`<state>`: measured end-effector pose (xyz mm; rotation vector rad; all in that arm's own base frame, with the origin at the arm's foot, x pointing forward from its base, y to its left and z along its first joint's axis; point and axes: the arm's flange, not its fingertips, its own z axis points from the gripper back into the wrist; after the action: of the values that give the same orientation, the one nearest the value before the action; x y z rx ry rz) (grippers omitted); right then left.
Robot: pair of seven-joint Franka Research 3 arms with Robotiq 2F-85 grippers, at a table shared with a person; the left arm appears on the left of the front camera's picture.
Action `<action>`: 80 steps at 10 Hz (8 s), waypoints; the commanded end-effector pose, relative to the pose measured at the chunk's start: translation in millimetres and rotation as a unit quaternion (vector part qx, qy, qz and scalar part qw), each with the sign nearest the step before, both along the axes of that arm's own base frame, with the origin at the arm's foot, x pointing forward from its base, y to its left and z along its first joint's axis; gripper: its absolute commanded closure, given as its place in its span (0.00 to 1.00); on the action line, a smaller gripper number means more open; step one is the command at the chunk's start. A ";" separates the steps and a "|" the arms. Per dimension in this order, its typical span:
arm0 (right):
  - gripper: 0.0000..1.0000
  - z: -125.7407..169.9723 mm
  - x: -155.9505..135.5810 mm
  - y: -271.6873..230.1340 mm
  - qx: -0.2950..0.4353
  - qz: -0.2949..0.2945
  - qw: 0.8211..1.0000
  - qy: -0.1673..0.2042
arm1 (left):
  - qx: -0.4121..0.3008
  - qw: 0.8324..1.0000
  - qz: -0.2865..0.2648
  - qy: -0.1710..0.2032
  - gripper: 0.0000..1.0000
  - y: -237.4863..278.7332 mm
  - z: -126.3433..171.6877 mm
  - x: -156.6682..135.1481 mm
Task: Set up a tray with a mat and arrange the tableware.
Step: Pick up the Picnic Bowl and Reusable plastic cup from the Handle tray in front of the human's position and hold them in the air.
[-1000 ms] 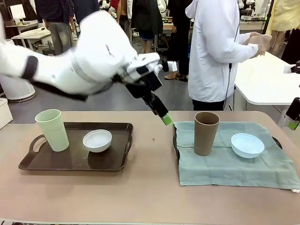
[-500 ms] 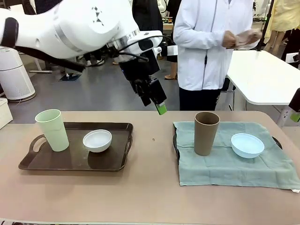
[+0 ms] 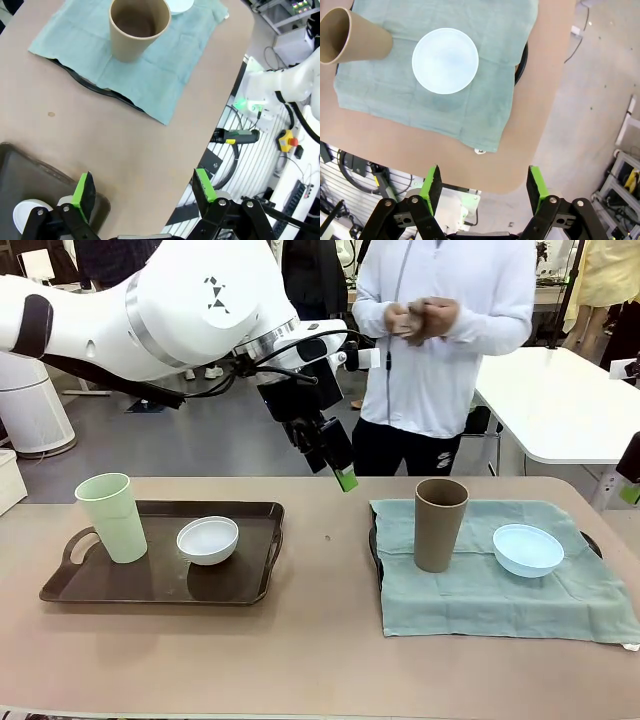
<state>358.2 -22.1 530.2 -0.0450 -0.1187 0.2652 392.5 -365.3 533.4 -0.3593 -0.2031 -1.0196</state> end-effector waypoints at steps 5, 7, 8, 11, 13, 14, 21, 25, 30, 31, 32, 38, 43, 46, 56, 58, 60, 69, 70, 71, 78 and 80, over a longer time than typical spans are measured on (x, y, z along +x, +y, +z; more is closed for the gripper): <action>0.12 0.0 0.0 0.0 0.000 0.000 1.000 0.000 | 0.000 1.000 0.000 0.000 0.00 0.1 0.6 -0.2; 0.12 1.8 -1.2 0.2 0.045 0.017 0.998 0.028 | -0.151 0.988 0.009 0.033 0.00 67.5 29.9 -15.8; 0.12 5.2 -1.5 0.0 0.075 0.027 0.996 0.038 | -0.207 0.976 0.048 0.043 0.00 109.8 40.9 -28.5; 0.12 12.4 -0.3 1.7 0.169 0.052 0.982 0.070 | -0.318 0.934 0.135 0.092 0.00 228.5 47.6 -54.7; 0.12 19.2 1.0 -2.3 0.292 0.057 0.951 0.080 | -0.357 0.897 0.219 0.144 0.00 289.9 31.6 -66.1; 0.12 21.0 1.1 -4.3 0.378 0.048 0.921 0.084 | -0.360 0.880 0.259 0.168 0.00 312.9 24.0 -72.4; 0.12 6.4 -6.3 -39.6 0.572 -0.020 0.812 0.115 | -0.372 0.853 0.293 0.220 0.00 360.7 -8.8 -80.3; 0.12 -22.2 -23.6 -61.1 0.652 -0.028 0.737 0.175 | -0.459 0.691 0.389 0.400 0.00 390.7 -38.9 -35.6; 0.12 -21.3 -26.2 -59.5 0.641 -0.030 0.746 0.177 | -0.435 0.709 0.384 0.400 0.00 393.2 -58.2 -39.3; 0.12 -21.3 -26.2 -59.5 0.641 -0.030 0.746 0.177 | -0.435 0.709 0.384 0.400 0.00 393.2 -58.2 -39.3; 0.12 -21.3 -26.2 -59.5 0.641 -0.030 0.746 0.177 | -0.435 0.709 0.384 0.400 0.00 393.2 -58.2 -39.3; 0.12 -21.3 -26.2 -59.5 0.641 -0.030 0.746 0.177 | -0.435 0.709 0.384 0.400 0.00 393.2 -58.2 -39.3; 0.12 -21.3 -26.2 -59.5 0.641 -0.030 0.746 0.177 | -0.435 0.709 0.384 0.400 0.00 393.2 -58.2 -39.3; 0.12 -21.3 -26.2 -59.5 0.641 -0.030 0.746 0.177 | -0.435 0.709 0.384 0.400 0.00 393.2 -58.2 -39.3; 0.12 74.0 -13.3 42.4 0.556 -0.045 0.807 0.194 | -0.318 0.875 0.288 0.223 0.00 405.5 4.3 -20.8; 0.12 124.4 -11.5 103.5 0.518 -0.061 0.828 0.204 | -0.280 0.915 0.234 0.176 0.00 430.4 37.4 -14.1; 0.12 157.7 8.2 179.3 0.467 -0.109 0.849 0.224 | -0.257 0.927 0.227 0.154 0.00 462.9 74.2 -7.5; 0.12 142.0 36.4 317.8 0.335 -0.151 0.918 0.149 | -0.230 0.927 0.291 0.063 0.00 508.5 114.6 -13.5; 0.12 134.7 45.0 329.8 0.291 -0.142 0.933 0.159 | -0.219 0.960 0.173 -0.024 0.00 500.5 101.5 5.4; 0.12 127.2 56.2 366.0 0.243 -0.124 0.948 0.164 | -0.201 0.968 0.114 -0.102 0.00 505.6 95.0 23.9; 0.12 77.3 68.4 457.7 0.190 -0.098 0.958 0.190 | -0.177 0.965 -0.024 -0.190 0.00 508.9 57.8 57.0; 0.12 54.9 91.0 493.3 0.113 -0.121 0.968 0.187 | -0.182 0.959 -0.113 -0.186 0.00 517.4 37.4 74.8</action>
<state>441.8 454.3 597.4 0.3223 0.2293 0.0443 456.4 145.2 573.2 -0.5368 -0.7230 -1.1873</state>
